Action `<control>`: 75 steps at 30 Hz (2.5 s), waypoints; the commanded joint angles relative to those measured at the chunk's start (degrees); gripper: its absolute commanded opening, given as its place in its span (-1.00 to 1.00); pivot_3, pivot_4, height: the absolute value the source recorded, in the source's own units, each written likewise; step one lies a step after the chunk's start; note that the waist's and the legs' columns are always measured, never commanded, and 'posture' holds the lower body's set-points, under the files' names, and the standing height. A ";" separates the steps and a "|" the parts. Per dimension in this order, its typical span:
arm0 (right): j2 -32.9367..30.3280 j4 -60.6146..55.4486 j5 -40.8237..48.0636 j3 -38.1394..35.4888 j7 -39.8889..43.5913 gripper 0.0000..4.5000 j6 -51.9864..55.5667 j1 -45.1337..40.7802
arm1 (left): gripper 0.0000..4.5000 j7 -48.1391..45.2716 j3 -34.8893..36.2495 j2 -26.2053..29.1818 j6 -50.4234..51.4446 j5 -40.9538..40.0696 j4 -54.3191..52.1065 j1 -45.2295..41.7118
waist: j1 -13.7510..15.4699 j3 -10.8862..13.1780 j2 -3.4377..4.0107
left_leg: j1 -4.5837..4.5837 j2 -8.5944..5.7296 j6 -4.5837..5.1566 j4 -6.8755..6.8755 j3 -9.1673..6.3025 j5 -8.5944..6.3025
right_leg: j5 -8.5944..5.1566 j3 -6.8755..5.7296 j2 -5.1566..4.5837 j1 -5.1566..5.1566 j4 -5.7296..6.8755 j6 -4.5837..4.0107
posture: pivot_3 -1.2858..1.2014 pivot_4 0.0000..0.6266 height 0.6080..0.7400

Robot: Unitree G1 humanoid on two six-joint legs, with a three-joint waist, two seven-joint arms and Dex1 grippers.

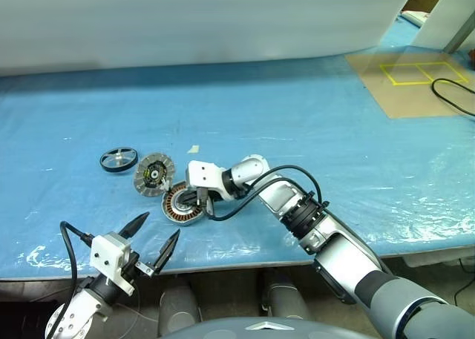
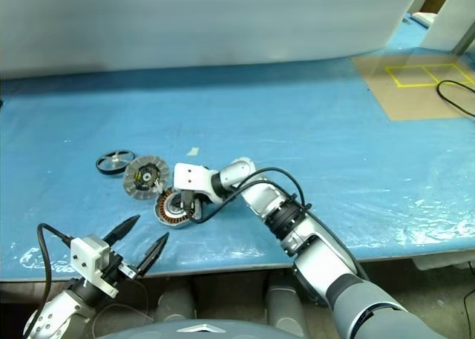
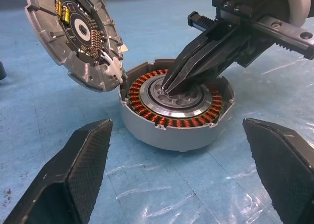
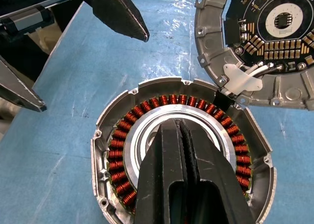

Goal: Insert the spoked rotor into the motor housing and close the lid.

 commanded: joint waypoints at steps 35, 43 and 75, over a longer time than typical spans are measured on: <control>1.83 -2.62 7.33 -3.47 4.25 -0.98 6.80 0.72 | 1.00 0.32 0.02 0.02 -0.59 -0.25 0.03 -0.08 | -0.14 0.00 0.00 | 0.02 0.01 0.00 0.00 -0.02 0.00 | 0.00 0.01 0.00 -0.02 0.08 0.00 | 0.03 -0.52 1.00; 1.45 -2.21 9.49 -5.58 6.43 -0.98 -0.27 0.94 | 1.00 0.25 0.41 0.06 -0.75 -0.50 0.04 0.05 | -0.04 0.00 0.00 | -0.03 0.01 0.00 0.00 -0.01 0.00 | 0.00 0.00 0.00 -0.03 -0.03 0.00 | 0.03 -0.52 1.00; 1.64 3.44 2.89 -3.26 3.91 -0.98 -8.01 0.56 | 1.00 -1.80 19.89 15.12 14.95 -15.60 -11.99 -5.67 | -0.12 0.00 -0.01 | -0.08 0.00 0.00 0.04 -0.01 0.00 | 0.00 -0.03 0.01 -0.06 0.03 -0.01 | 0.03 -0.52 1.00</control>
